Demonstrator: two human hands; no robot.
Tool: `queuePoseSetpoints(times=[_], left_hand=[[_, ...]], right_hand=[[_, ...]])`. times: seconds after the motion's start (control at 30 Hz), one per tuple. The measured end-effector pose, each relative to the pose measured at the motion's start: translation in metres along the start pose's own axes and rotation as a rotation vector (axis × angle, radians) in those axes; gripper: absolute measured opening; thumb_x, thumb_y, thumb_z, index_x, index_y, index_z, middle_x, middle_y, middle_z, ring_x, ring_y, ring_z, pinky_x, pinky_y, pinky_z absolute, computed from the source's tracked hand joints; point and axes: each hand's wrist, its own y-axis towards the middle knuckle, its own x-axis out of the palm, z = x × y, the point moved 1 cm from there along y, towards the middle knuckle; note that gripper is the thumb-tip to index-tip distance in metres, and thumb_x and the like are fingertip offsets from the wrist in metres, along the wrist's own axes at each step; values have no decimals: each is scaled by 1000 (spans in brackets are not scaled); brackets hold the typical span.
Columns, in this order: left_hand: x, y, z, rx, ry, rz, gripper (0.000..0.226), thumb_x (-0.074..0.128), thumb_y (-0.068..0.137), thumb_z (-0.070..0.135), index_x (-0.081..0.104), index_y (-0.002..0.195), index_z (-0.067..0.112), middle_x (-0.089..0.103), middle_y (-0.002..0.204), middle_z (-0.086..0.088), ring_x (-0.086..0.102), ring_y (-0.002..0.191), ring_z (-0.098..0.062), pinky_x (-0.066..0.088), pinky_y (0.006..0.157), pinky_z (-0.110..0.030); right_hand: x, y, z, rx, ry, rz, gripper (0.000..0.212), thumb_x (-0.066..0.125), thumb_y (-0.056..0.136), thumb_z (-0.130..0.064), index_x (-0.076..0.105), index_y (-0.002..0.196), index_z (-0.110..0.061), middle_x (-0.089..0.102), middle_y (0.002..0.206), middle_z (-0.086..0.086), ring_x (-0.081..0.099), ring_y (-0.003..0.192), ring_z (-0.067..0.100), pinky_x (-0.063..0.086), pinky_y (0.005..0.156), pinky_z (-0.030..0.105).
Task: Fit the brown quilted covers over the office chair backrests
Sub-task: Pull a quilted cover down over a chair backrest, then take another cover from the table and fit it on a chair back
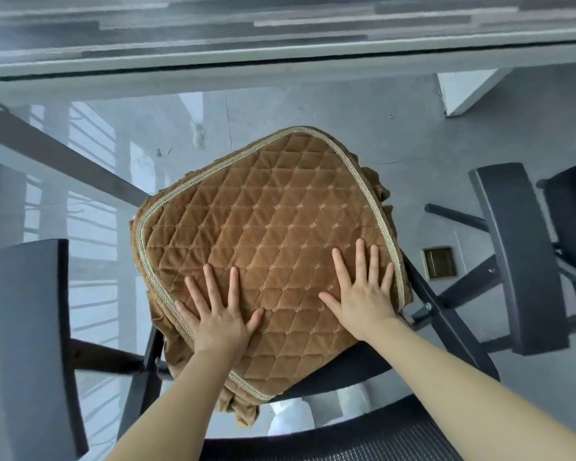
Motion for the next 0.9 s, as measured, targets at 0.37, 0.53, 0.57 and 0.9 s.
queuePoseSetpoints(times=[0.37, 0.53, 0.57, 0.9], left_hand=[[-130, -116, 71, 285, -334, -62, 55, 35, 101, 46, 33, 150, 21, 43, 151, -3, 43, 137, -20, 37, 110, -34], [-185, -235, 147, 339, -668, 167, 28, 48, 99, 33, 62, 123, 26, 70, 115, 9, 66, 106, -11, 52, 91, -34], [-189, -259, 163, 357, -714, 199, 26, 49, 98, 31, 63, 120, 27, 70, 113, 11, 65, 104, -9, 52, 90, -33], [-173, -482, 362, 475, -839, 86, 21, 55, 95, 24, 59, 95, 45, 70, 89, 29, 66, 83, 1, 50, 70, -16]], right_hand=[[-147, -127, 11, -249, 398, 134, 64, 35, 101, -32, 3, 153, -16, -1, 162, 3, -7, 149, 23, 2, 118, 38], [-183, -240, 88, -207, 544, 248, 58, 39, 100, -32, 19, 151, -12, 17, 159, 4, 6, 149, 22, 19, 120, 42], [-186, -265, 109, -180, 579, 273, 57, 40, 100, -32, 21, 150, -12, 21, 158, 4, 9, 148, 22, 21, 119, 41], [-159, -523, 332, 255, 839, 479, 54, 27, 95, -55, 36, 139, -24, 55, 131, -8, 56, 116, 13, 31, 90, 9]])
